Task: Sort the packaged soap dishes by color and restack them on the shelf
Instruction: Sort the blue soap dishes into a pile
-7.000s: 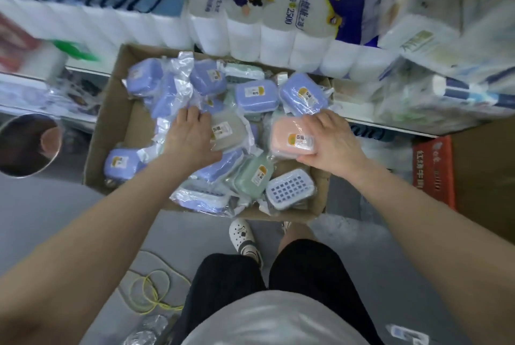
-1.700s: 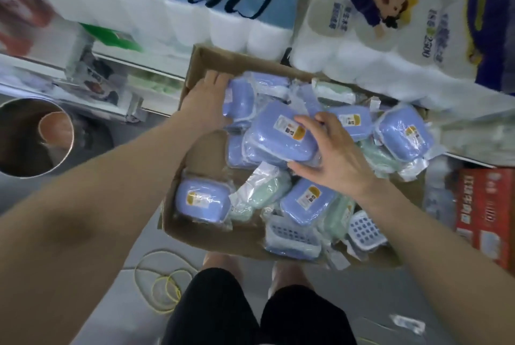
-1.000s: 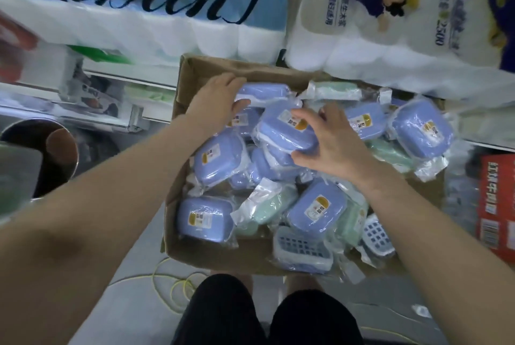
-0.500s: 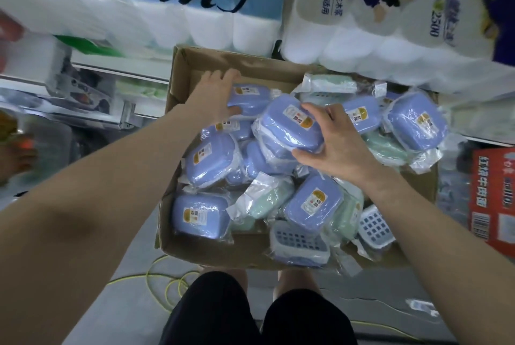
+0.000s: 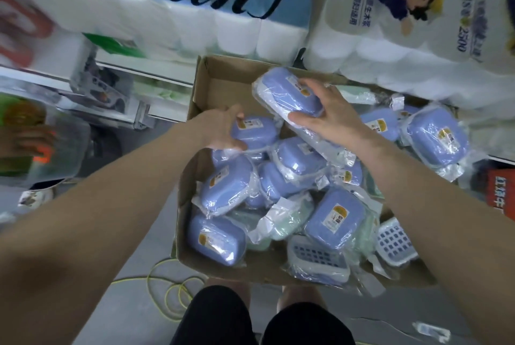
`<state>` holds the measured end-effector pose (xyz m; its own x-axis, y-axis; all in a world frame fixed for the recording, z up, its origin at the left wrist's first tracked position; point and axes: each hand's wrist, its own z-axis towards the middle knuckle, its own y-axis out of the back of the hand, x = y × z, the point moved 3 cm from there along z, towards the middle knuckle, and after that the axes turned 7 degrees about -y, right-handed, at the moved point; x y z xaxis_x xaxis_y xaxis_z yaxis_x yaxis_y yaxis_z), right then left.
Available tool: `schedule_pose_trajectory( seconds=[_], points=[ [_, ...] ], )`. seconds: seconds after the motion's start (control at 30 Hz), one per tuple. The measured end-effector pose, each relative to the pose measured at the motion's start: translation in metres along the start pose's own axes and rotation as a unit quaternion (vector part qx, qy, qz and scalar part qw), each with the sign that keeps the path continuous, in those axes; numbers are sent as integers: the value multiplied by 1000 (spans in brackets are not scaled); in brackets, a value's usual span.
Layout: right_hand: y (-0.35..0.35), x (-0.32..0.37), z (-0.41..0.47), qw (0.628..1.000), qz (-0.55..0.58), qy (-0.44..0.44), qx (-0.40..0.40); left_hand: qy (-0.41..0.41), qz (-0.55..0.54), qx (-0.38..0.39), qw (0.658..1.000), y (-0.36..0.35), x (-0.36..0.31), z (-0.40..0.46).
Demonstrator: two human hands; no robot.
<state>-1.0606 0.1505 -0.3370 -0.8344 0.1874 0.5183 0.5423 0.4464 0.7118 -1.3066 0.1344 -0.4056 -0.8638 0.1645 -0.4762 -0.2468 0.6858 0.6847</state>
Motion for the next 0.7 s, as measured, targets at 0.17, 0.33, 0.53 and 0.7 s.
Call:
schedule_pose_trajectory(
  seconds=[0.17, 0.33, 0.53, 0.7],
  points=[
    [-10, -6, 7, 999, 40, -19, -11, -16, 18, -210, 977, 6, 17, 8],
    [-10, -12, 1, 999, 34, -26, -15, 38, 147, -209, 966, -7, 19, 26],
    [-11, -7, -8, 997, -83, 9, 4, -26, 136, -261, 955, -21, 8, -9],
    [-27, 21, 14, 988, -95, 114, -36, -62, 119, -192, 972, -44, 13, -38]
  ],
)
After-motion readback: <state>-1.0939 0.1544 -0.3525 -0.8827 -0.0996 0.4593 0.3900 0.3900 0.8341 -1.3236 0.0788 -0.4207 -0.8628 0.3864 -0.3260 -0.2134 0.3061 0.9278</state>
